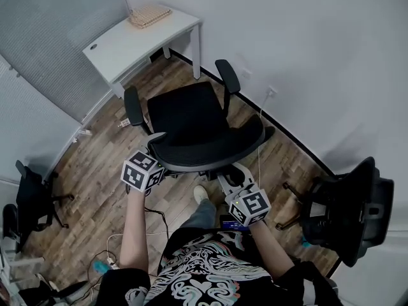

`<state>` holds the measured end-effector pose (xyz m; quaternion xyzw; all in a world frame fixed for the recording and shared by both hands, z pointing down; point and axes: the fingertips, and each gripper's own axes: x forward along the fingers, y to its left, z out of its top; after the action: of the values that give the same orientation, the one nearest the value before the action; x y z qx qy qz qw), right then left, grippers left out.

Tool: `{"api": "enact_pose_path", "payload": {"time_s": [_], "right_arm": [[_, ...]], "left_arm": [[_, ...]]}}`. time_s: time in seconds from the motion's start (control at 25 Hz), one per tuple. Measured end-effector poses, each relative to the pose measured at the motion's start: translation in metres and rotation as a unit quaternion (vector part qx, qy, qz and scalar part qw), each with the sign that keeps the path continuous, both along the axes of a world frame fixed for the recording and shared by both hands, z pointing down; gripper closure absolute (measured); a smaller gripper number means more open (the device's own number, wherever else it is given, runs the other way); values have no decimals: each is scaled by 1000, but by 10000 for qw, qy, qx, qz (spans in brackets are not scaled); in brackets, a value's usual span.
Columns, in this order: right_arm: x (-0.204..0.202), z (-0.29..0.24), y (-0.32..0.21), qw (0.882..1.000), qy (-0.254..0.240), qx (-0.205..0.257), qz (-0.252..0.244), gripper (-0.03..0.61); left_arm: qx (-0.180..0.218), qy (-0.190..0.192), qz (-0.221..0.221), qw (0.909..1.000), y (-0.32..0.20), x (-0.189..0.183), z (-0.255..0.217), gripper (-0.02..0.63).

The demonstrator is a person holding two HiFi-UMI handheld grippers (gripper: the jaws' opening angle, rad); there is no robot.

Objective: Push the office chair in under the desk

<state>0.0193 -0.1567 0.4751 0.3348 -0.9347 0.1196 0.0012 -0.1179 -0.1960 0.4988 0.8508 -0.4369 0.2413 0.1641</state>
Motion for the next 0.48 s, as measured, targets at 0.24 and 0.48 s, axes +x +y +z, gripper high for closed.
{"api": "enact_pose_path", "payload": {"time_s": [0.24,0.48], "right_arm": [[0,0,-11,10000,-19,-14,21,474],[0,0,-19,10000,-29,-19,11,472]], "left_arm": [[-21,10,-29,10000,-10,-1,0,305],[-2,9,-55,10000,-17,-1,0,305]]}}
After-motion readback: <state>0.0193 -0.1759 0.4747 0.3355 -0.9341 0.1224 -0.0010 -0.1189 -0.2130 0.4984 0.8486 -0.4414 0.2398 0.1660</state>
